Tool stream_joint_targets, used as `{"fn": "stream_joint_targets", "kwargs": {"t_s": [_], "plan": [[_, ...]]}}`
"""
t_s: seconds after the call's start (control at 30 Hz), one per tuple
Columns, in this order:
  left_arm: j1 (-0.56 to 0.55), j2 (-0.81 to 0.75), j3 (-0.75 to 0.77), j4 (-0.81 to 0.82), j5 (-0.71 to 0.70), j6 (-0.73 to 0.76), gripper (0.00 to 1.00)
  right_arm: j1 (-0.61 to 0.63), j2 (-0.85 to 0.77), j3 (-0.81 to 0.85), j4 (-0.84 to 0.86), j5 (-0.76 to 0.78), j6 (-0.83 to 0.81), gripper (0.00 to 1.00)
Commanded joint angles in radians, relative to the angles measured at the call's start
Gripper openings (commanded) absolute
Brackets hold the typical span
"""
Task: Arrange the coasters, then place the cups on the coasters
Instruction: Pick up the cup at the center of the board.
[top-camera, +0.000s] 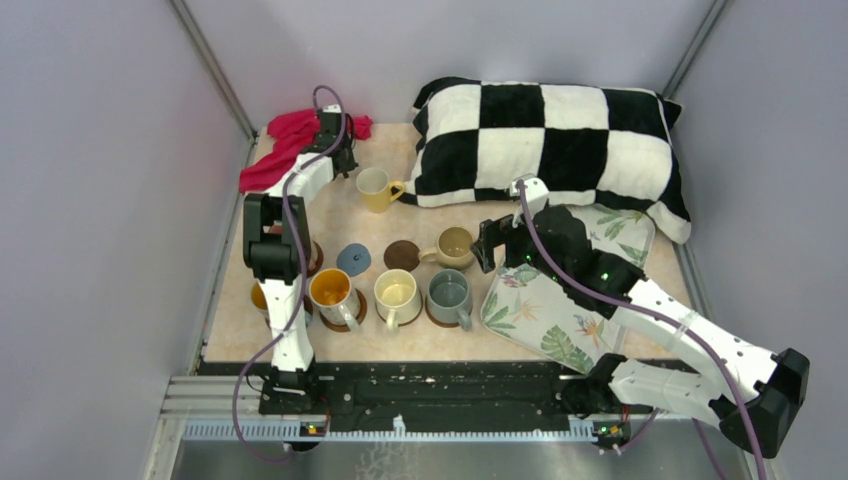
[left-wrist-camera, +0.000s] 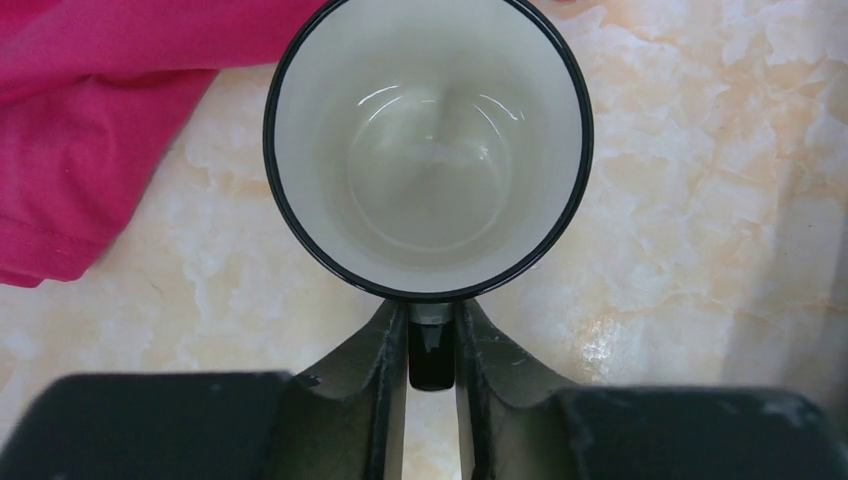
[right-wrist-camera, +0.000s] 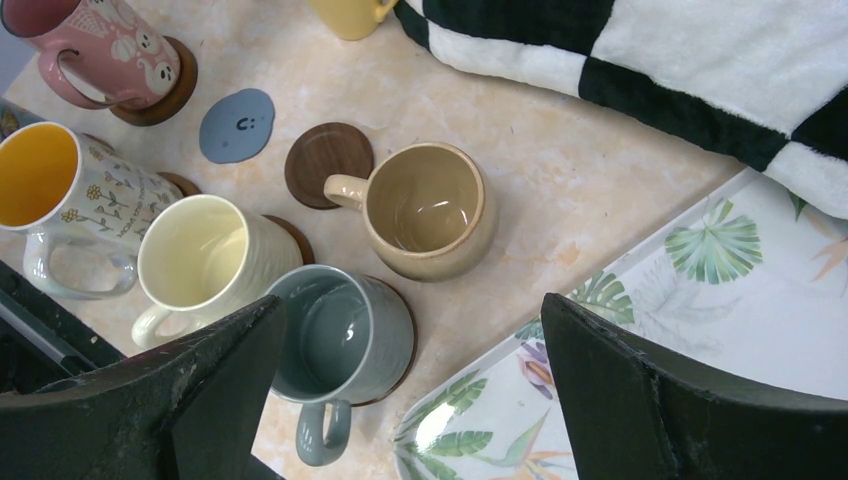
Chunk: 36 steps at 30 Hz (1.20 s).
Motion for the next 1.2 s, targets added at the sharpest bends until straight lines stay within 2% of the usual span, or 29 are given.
{"fn": "stream_joint_targets", "kwargs": {"t_s": [0.0,0.03,0.1,0.53,1.17], "plan": [[-0.004,-0.023,0.031,0.055,0.015,0.036,0.21,-0.009,-0.016,0.004,0.038,0.001,0.001,0.99],[-0.005,-0.026,0.031,0.058,0.016,0.039,0.16,-0.009,-0.016,0.004,0.038,0.001,0.000,0.99],[-0.005,-0.031,0.030,0.059,0.017,0.042,0.00,-0.010,-0.018,0.004,0.038,-0.001,0.000,0.99],[-0.014,-0.098,-0.007,0.090,-0.001,0.054,0.00,-0.009,-0.018,0.006,0.039,-0.005,0.000,0.99],[-0.025,-0.256,-0.153,0.112,-0.036,0.019,0.00,-0.009,-0.036,-0.001,0.043,-0.006,0.002,0.99]]}}
